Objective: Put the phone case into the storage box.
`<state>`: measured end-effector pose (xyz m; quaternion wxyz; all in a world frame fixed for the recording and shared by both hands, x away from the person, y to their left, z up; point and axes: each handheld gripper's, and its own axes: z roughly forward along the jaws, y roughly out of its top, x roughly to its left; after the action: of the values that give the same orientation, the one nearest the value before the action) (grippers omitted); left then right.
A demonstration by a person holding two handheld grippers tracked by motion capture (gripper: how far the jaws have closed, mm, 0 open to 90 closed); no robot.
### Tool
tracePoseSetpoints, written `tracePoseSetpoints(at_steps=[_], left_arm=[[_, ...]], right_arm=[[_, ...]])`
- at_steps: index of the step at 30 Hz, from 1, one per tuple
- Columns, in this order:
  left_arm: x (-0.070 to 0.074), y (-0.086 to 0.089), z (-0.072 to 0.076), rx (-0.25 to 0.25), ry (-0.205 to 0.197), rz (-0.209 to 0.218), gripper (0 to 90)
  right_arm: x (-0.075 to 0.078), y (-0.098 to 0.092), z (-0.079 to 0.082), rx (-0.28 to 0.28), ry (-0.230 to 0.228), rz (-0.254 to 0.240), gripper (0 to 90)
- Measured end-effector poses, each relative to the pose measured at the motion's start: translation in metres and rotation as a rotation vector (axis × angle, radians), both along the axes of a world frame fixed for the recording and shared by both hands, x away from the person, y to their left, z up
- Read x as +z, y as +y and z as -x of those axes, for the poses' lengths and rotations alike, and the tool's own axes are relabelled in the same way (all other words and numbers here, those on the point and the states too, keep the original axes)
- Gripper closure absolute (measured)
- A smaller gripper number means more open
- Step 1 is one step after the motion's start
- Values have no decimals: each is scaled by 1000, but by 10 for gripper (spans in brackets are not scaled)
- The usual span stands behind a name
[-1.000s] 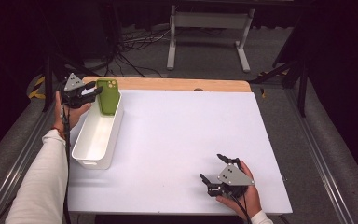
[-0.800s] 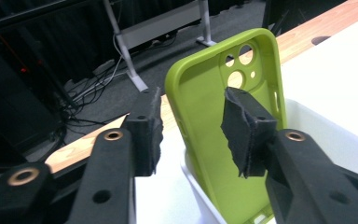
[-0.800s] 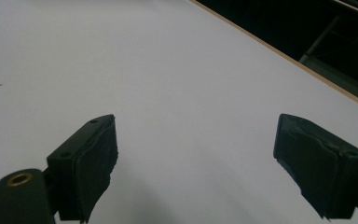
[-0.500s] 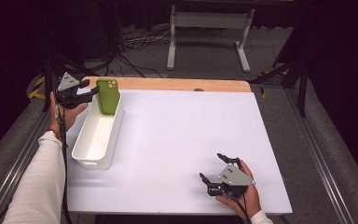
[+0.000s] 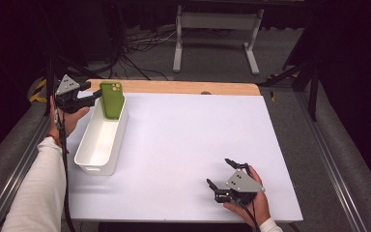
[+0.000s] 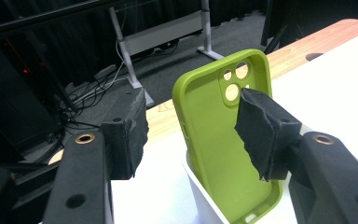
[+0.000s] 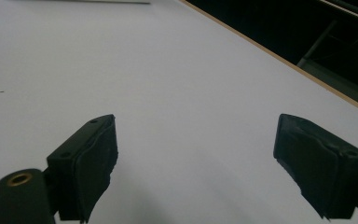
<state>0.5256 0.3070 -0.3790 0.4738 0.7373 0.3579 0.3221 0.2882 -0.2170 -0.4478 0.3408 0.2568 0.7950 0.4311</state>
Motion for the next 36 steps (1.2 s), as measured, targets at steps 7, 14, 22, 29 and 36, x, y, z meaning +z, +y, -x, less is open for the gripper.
tracePoseSetpoints(at_steps=[7, 14, 22, 29, 36], left_arm=[[-2, -2, 2, -5, 2, 13, 388], [-5, -4, 6, -4, 3, 32, 336], [-3, -6, 13, -9, 4, 56, 223], [3, -10, 22, -15, -3, 66, 125], [2, -13, 25, -28, 1, 75, 76]], right_arm=[[0, 0, 0, 2, 3, -2, 141], [1, 0, 0, 3, 1, -5, 141], [2, -1, -2, 1, -1, -20, 142], [6, -2, -9, -5, 7, -43, 138], [13, -5, -16, -18, 7, -65, 135]])
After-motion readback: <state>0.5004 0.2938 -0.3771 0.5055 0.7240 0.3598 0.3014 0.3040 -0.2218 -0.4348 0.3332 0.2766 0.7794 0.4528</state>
